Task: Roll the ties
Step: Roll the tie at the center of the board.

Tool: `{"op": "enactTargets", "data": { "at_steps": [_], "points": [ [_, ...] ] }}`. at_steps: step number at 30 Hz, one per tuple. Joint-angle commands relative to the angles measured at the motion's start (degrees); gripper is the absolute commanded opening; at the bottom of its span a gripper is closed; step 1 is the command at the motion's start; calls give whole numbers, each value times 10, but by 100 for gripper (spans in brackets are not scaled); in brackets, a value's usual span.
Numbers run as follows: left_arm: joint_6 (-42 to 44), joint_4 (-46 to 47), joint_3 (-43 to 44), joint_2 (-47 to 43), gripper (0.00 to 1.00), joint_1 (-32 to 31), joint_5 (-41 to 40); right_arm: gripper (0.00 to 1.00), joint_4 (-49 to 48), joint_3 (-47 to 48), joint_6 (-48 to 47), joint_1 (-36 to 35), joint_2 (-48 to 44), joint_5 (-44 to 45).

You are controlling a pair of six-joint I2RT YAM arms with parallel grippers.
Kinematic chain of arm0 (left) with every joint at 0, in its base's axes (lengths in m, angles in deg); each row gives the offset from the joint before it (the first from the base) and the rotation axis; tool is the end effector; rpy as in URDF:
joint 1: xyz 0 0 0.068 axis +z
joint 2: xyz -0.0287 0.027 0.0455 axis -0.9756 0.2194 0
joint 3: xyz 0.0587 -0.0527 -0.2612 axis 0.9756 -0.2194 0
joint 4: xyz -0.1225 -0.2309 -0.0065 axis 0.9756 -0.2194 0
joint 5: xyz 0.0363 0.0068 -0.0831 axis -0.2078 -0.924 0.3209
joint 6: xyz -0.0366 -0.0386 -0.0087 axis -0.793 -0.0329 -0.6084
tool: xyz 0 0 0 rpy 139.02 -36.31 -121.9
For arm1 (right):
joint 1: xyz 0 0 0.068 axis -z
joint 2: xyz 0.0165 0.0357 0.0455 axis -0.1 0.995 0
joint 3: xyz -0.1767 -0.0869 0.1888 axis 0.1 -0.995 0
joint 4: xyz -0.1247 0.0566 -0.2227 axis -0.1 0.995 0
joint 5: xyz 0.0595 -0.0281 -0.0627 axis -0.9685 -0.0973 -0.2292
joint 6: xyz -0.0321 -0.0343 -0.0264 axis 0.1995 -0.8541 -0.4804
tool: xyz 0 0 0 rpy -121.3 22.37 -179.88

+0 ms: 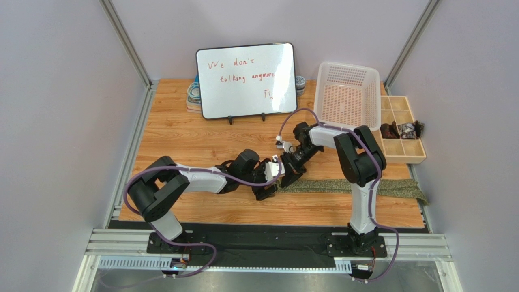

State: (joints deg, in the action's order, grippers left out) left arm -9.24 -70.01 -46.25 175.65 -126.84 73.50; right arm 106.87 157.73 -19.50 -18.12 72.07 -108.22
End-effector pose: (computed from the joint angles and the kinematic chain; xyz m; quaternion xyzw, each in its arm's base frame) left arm 0.1915 -0.2462 0.1439 0.5476 0.7062 -0.2973 0.3361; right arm 0.3025 0.1626 0.1153 0.2305 -0.8829 -0.3925 0.1154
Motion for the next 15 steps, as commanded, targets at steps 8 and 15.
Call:
{"op": "enactTargets", "data": {
  "at_steps": [8,15],
  "points": [
    [30,89,13,60,64,-8,10,0,-18,9,-87,-10,18,29],
    [44,23,27,55,35,-17,-17,8,16,39,-28,-3,-27,11]
  ]
}}
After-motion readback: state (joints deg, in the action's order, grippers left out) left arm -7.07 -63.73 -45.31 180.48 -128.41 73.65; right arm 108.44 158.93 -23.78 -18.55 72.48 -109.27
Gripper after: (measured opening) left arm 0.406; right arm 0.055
